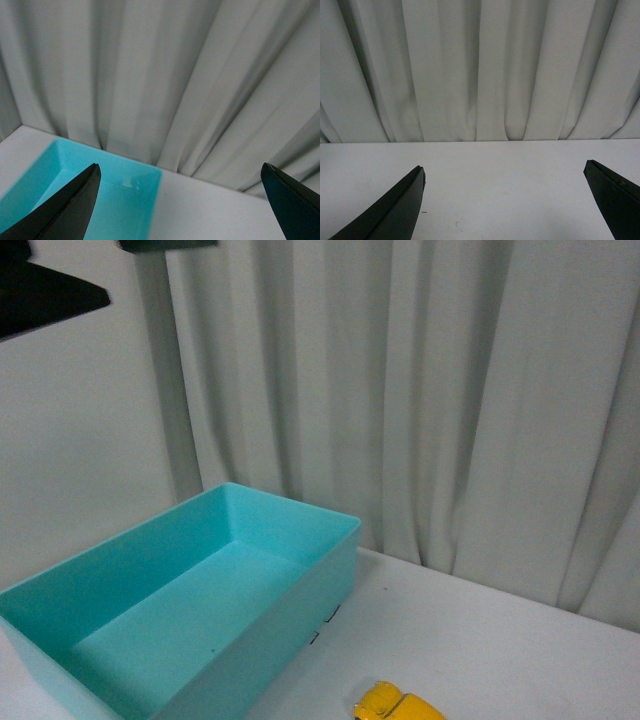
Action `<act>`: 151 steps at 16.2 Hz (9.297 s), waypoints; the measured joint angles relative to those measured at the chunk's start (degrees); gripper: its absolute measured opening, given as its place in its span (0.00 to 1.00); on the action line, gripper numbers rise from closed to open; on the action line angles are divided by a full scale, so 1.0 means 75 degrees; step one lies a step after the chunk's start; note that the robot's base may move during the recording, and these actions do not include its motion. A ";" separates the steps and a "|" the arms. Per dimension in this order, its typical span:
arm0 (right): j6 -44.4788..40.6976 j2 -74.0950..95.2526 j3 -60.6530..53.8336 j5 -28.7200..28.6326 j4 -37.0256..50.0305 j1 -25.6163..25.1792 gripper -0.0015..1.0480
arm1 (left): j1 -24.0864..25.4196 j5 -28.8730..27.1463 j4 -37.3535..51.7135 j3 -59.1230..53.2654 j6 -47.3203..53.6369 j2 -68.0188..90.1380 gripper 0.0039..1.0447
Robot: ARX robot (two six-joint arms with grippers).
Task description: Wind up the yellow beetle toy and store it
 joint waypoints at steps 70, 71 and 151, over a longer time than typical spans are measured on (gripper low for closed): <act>0.0000 0.0000 0.0000 0.0003 -0.0003 0.0000 0.94 | 0.2521 0.0697 -0.0933 0.2340 0.6102 0.6851 0.38; 0.0000 0.0000 0.0000 0.0003 -0.0003 0.0000 0.94 | 0.2515 0.0667 -0.0729 0.2334 0.6065 0.6977 0.38; 0.0000 -0.0003 0.0000 0.0003 0.0012 -0.0006 0.94 | 0.0251 0.1201 -0.0026 -0.5013 0.1900 -0.6289 0.94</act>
